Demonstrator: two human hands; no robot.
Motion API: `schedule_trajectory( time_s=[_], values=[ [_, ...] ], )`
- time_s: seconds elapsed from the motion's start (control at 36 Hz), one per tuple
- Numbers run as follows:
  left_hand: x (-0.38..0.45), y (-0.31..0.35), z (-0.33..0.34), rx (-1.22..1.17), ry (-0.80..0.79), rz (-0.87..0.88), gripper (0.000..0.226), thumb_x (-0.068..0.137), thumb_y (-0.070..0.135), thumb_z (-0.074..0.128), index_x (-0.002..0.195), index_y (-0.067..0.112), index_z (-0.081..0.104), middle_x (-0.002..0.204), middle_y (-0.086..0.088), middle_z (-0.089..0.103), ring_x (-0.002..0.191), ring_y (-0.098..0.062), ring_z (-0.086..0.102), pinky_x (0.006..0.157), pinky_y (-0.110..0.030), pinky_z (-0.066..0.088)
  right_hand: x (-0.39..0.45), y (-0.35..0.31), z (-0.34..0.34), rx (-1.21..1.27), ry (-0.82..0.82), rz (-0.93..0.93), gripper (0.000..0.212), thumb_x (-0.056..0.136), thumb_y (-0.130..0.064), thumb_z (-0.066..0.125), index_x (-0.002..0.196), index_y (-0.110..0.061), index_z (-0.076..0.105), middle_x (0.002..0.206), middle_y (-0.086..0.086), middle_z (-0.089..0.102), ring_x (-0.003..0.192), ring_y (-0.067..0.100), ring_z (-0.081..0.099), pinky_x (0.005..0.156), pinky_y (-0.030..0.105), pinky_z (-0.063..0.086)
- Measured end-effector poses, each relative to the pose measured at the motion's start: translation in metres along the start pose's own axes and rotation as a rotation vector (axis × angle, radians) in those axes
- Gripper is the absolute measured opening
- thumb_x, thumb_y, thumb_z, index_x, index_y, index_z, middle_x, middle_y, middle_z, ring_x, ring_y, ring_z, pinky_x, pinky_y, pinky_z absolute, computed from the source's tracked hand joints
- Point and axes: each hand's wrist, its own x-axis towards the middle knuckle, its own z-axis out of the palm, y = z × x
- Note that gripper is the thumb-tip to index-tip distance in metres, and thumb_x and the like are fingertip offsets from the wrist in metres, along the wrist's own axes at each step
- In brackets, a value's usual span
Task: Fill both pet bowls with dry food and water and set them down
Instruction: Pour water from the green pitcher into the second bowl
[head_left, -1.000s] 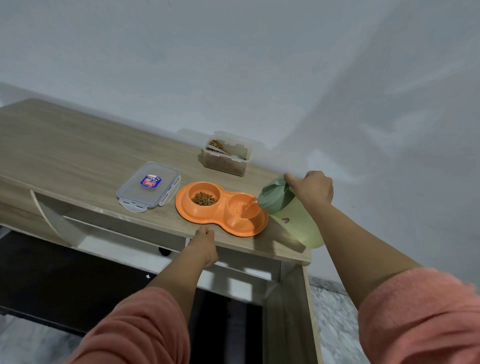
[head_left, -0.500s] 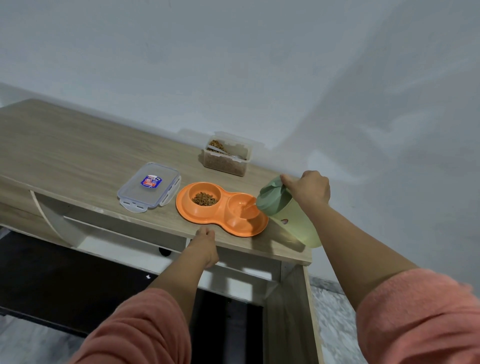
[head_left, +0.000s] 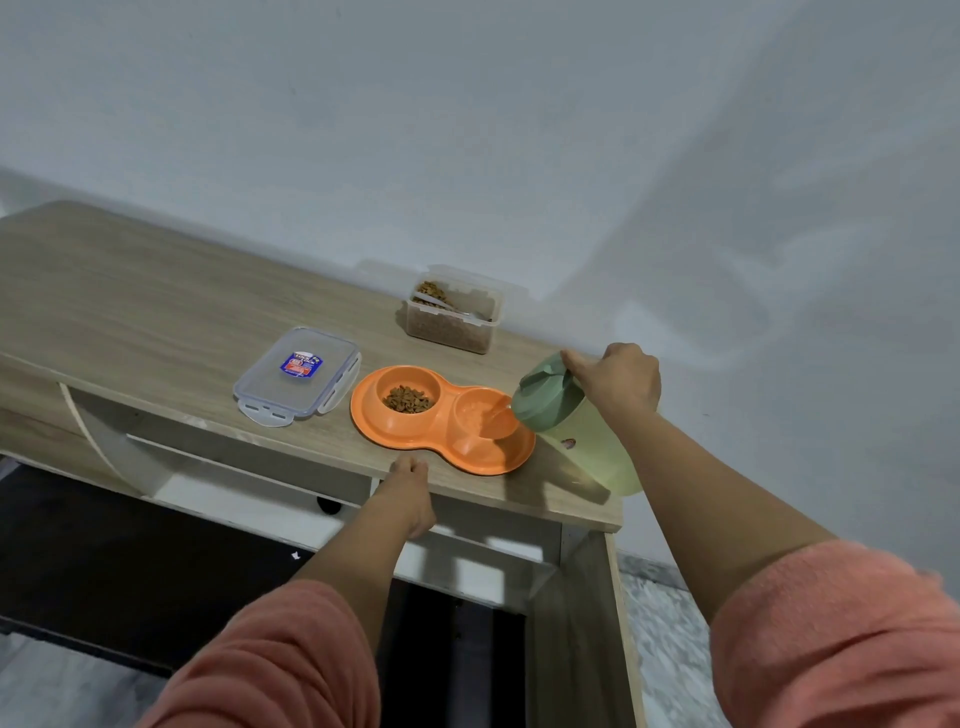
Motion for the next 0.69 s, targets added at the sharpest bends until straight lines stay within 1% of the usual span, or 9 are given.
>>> schedule_trajectory(
  time_s=[0.11,0.19,0.33,0.42,0.5,0.56,0.61,0.64,0.69],
  values=[
    [0.001,-0.002,0.001,-0.006,-0.008,-0.004,0.071,0.089,0.005,0.049,0.152,0.011,0.017,0.155,-0.001,0.005,0.133,-0.028,0.041,0.107,-0.035,0.041,0.003,0.01,-0.001,0.093,0.015,0.059,0.048,0.076,-0.054,0.062,0.063,-0.009,0.049,0.063,0.003,0.049,0.071,0.026,0.055,0.057,0.028,0.04],
    [0.001,-0.003,0.001,-0.029,-0.011,-0.002,0.072,0.089,0.006,0.05,0.152,0.012,0.016,0.155,0.002,0.004,0.131,-0.027,0.043,0.107,-0.034,0.04,0.005,0.021,-0.004,0.175,0.029,0.109,0.05,0.076,-0.056,0.061,0.066,-0.008,0.052,0.064,0.005,0.051,0.068,0.024,0.054,0.053,0.025,0.038],
    [0.001,-0.003,0.003,-0.039,-0.007,0.005,0.074,0.089,0.006,0.05,0.153,0.013,0.014,0.155,0.004,0.003,0.13,-0.026,0.044,0.106,-0.031,0.04,0.003,0.044,-0.01,0.418,0.101,0.291,0.056,0.076,-0.054,0.062,0.054,-0.014,0.03,0.056,0.001,0.033,0.055,0.019,0.035,0.049,0.031,0.029],
    [0.0,-0.004,0.003,-0.033,-0.009,0.01,0.075,0.088,0.005,0.051,0.153,0.013,0.014,0.154,0.003,0.003,0.13,-0.027,0.043,0.105,-0.031,0.04,-0.001,0.057,-0.009,0.561,0.141,0.392,0.056,0.076,-0.051,0.064,0.053,-0.015,0.027,0.057,0.0,0.03,0.052,0.017,0.027,0.05,0.033,0.027],
    [-0.001,-0.004,0.002,-0.014,-0.01,0.012,0.075,0.089,0.007,0.052,0.153,0.014,0.014,0.155,0.001,0.005,0.132,-0.029,0.041,0.108,-0.033,0.039,-0.003,0.068,-0.006,0.657,0.191,0.436,0.058,0.078,-0.051,0.063,0.052,-0.016,0.025,0.054,0.0,0.029,0.053,0.018,0.026,0.056,0.033,0.03],
    [-0.001,-0.003,0.0,-0.005,-0.008,0.015,0.073,0.089,0.009,0.052,0.153,0.014,0.016,0.155,0.0,0.005,0.132,-0.03,0.041,0.108,-0.034,0.039,-0.005,0.074,-0.005,0.713,0.217,0.479,0.057,0.08,-0.05,0.061,0.051,-0.015,0.026,0.054,0.001,0.031,0.055,0.019,0.03,0.058,0.033,0.032],
    [-0.001,-0.004,-0.001,-0.006,-0.001,0.018,0.07,0.091,0.011,0.051,0.152,0.013,0.017,0.155,0.0,0.006,0.132,-0.03,0.041,0.108,-0.034,0.038,-0.007,0.08,-0.002,0.78,0.229,0.53,0.053,0.083,-0.05,0.058,0.053,-0.013,0.033,0.058,0.004,0.039,0.061,0.022,0.038,0.058,0.034,0.035],
    [-0.002,-0.004,-0.001,-0.01,0.005,0.02,0.069,0.092,0.012,0.051,0.152,0.013,0.018,0.155,0.0,0.007,0.133,-0.029,0.041,0.109,-0.033,0.037,-0.009,0.082,0.0,0.815,0.23,0.557,0.051,0.084,-0.05,0.056,0.057,-0.01,0.04,0.062,0.007,0.043,0.064,0.023,0.041,0.058,0.034,0.036],
    [-0.002,-0.004,-0.002,-0.043,0.028,0.025,0.065,0.094,0.016,0.05,0.152,0.012,0.021,0.155,-0.001,0.01,0.134,-0.028,0.039,0.11,-0.032,0.033,-0.013,0.089,0.004,0.886,0.228,0.6,0.051,0.086,-0.049,0.054,0.072,0.001,0.053,0.072,0.012,0.05,0.066,0.023,0.045,0.058,0.033,0.038]
  ],
)
